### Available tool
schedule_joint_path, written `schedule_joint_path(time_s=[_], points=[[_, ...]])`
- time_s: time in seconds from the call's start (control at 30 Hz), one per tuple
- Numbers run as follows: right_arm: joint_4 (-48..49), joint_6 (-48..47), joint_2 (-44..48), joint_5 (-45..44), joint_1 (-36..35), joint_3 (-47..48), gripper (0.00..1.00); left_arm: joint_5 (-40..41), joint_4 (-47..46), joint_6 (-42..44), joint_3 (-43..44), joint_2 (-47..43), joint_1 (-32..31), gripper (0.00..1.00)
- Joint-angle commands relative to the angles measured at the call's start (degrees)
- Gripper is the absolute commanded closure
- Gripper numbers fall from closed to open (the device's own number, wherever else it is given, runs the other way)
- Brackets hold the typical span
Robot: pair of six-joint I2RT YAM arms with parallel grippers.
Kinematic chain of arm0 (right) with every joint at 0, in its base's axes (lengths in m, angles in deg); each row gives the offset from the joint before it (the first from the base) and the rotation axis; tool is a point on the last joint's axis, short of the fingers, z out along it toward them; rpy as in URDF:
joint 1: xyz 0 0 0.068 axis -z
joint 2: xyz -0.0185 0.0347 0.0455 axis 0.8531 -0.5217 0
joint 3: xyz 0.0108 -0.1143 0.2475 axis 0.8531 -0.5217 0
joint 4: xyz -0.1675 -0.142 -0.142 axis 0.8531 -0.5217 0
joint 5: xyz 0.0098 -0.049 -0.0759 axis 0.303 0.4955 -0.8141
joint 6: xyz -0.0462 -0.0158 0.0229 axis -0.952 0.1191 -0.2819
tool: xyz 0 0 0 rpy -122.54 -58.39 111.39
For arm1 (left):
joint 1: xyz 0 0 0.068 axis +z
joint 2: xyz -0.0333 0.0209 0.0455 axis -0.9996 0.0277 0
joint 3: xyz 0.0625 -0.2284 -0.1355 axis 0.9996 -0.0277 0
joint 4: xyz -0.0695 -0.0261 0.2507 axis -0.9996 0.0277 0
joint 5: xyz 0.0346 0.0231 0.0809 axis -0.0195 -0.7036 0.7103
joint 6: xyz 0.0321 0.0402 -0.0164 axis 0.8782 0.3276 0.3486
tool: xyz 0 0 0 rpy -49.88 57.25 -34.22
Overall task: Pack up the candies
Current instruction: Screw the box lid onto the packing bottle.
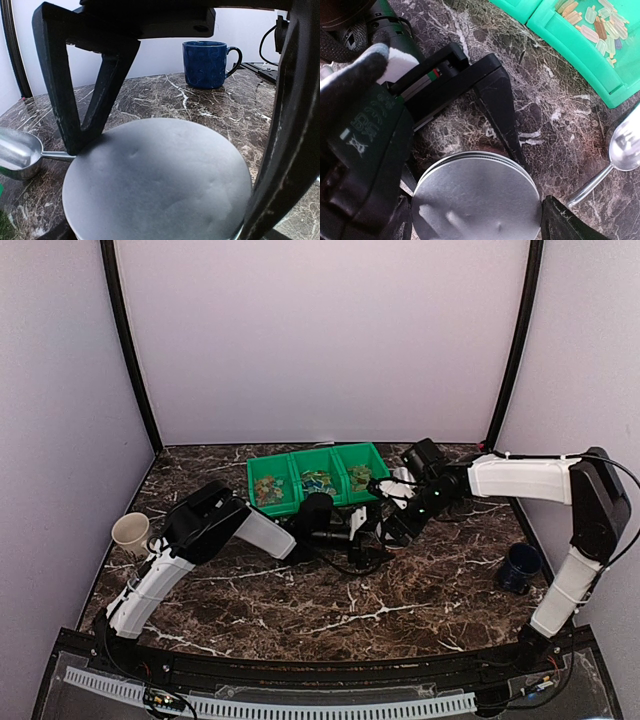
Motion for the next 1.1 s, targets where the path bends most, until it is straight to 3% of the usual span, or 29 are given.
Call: schedule_joint_path(time_s=[0.0, 0.23, 0.53, 1.07], points=[[2.07, 2.82, 1.32, -1.28, -0.48, -2.54, 0.18, 1.84, 18.07, 7.58, -4.55, 8.68, 0.20, 0.13], [4.00, 4.34, 2.73, -2.39, -1.01, -5.14, 0.13, 2.06, 18.26, 7.16, -4.41, 8.69, 0.06, 0.14], [3.61, 8.25, 2.10, -6.40, -2.08, -4.80, 0.19, 3.69, 18.65, 7.09, -4.42, 8.51, -0.15, 0.14], [7.44, 34.20, 3.75, -23.57, -6.89, -8.62, 0.20, 13.34, 19.34, 3.24, -4.40, 6.78, -1.54, 0.14]])
